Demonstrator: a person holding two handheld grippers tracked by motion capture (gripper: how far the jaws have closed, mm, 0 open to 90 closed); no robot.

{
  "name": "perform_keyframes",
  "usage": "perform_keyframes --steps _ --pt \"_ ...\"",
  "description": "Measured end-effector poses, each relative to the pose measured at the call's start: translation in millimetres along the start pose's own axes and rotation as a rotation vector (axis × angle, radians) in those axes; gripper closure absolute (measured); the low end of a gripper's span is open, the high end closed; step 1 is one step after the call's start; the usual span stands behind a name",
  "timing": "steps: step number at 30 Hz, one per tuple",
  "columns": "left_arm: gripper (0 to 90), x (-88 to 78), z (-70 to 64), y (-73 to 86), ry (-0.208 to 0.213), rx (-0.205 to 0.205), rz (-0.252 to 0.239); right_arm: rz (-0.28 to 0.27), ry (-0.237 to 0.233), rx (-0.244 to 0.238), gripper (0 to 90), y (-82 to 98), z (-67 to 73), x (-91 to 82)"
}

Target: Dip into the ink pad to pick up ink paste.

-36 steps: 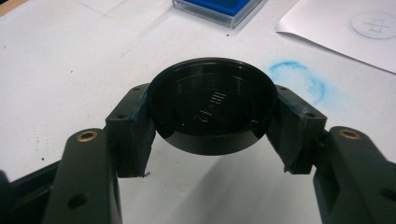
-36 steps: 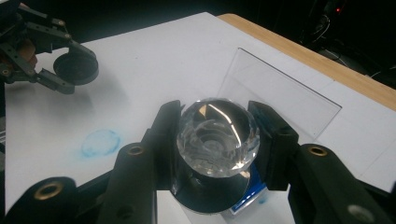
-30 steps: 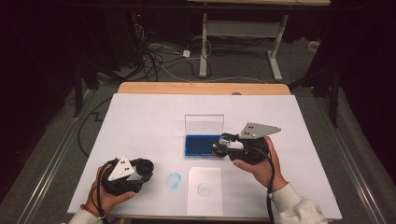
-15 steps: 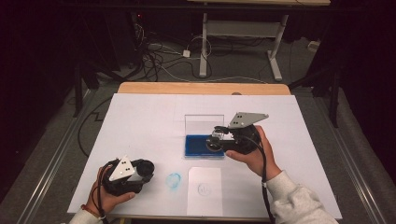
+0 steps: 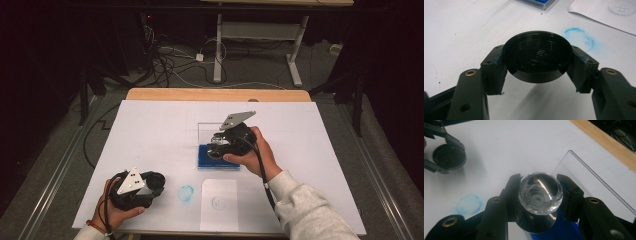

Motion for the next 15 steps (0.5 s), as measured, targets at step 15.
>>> perform_keyframes --steps 15 --pt "36.8 0.6 -0.5 0.5 0.019 0.017 0.006 0.103 -0.030 0.020 57.5 7.0 0.8 50.1"
Point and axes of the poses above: each handheld gripper's, and its own axes: x roughly forward along the jaws, y roughly out of its underside, z roughly to its left, the point moved 1 cm from there along x, roughly forward along the jaws
